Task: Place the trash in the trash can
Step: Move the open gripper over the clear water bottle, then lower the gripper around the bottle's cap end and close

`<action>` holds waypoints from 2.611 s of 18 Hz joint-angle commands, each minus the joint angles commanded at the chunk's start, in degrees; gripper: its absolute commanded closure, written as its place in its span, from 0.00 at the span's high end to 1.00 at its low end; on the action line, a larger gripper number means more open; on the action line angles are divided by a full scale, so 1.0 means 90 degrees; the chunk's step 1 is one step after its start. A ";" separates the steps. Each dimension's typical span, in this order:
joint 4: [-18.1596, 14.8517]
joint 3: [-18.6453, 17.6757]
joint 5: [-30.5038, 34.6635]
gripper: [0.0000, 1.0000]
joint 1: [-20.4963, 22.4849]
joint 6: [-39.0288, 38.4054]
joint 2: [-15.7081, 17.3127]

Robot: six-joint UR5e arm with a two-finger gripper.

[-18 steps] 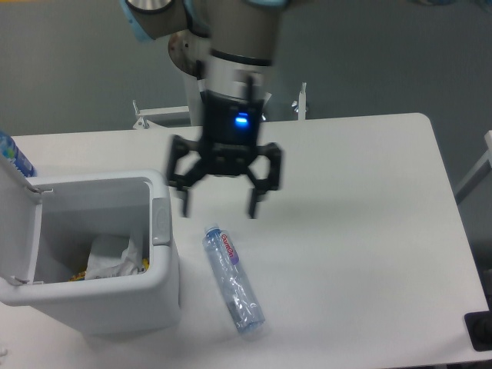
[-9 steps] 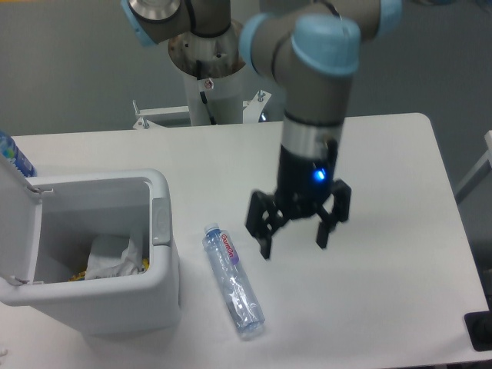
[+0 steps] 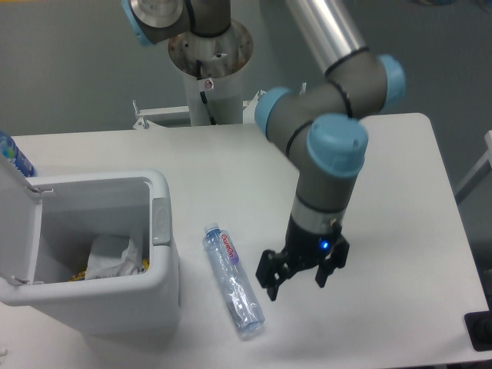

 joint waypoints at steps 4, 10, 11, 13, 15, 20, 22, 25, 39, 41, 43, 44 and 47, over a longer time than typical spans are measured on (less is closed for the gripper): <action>-0.0010 -0.0029 0.0117 1.00 -0.0176 -0.0078 -0.0254; 0.0039 -0.0039 0.0489 1.00 -0.0537 -0.0078 -0.0547; 0.0049 -0.0049 0.0498 1.00 -0.0586 -0.0088 -0.0567; 0.0127 -0.0010 0.0644 1.00 -0.0616 -0.0098 -0.0722; 0.0146 0.0020 0.0889 1.00 -0.0713 -0.0204 -0.0791; 0.0225 0.0039 0.1035 1.00 -0.0733 -0.0244 -0.0909; 0.0225 0.0049 0.1084 1.00 -0.0733 -0.0244 -0.0938; 0.0225 0.0000 0.1153 0.97 -0.0743 -0.0264 -0.0938; 0.0215 -0.0039 0.1211 0.59 -0.0743 -0.0332 -0.0889; 0.0215 -0.0049 0.1211 0.57 -0.0753 -0.0322 -0.0860; 0.0215 -0.0087 0.1202 0.54 -0.0743 -0.0303 -0.0821; 0.0205 -0.0088 0.1202 0.53 -0.0753 -0.0293 -0.0811; 0.0205 -0.0078 0.1202 0.53 -0.0743 -0.0264 -0.0763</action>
